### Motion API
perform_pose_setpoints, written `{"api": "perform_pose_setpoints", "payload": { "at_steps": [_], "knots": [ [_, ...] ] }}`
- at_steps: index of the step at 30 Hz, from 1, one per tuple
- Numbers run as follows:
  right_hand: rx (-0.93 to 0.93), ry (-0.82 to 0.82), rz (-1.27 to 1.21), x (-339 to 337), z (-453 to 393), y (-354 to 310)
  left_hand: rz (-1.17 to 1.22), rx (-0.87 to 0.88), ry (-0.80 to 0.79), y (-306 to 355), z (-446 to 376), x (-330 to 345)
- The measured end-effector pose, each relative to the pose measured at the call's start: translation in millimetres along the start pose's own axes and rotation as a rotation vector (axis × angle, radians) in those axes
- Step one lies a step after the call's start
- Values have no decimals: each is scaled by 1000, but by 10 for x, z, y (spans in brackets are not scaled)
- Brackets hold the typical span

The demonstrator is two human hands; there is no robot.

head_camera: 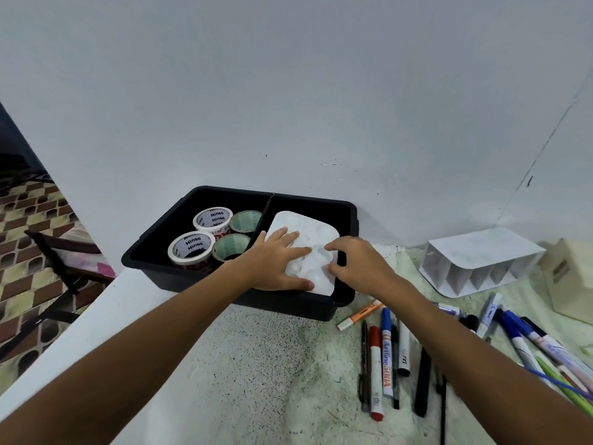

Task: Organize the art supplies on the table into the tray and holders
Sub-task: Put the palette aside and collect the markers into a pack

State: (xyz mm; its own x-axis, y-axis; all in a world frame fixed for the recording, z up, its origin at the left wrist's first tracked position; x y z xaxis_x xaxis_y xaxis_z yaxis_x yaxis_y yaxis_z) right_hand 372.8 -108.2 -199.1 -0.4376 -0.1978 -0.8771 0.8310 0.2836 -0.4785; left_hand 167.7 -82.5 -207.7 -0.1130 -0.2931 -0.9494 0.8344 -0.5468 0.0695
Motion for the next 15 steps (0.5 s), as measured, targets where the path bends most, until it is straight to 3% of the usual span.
{"api": "perform_pose_setpoints", "payload": {
  "at_steps": [7,15],
  "knots": [
    [17,-116,192,96,76,77,-117,-14,-6,191,-104,-58],
    [-56,-20,53,152,194,130,-97,59,111,166,-5,-16]
  ]
}}
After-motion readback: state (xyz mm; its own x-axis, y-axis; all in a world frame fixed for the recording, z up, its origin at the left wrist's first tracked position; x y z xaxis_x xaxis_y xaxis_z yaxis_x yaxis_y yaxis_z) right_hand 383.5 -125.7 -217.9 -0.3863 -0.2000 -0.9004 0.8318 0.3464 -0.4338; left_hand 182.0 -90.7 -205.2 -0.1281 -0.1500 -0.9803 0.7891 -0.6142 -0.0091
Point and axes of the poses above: each hand's wrist, its own z-axis away from the middle knuckle, its own x-axis out of the palm, y = z × x, the point moved 1 cm from there along -z, towards the middle knuckle, and after that the axes turned 13 degrees about -y, right-handed, at the moved point
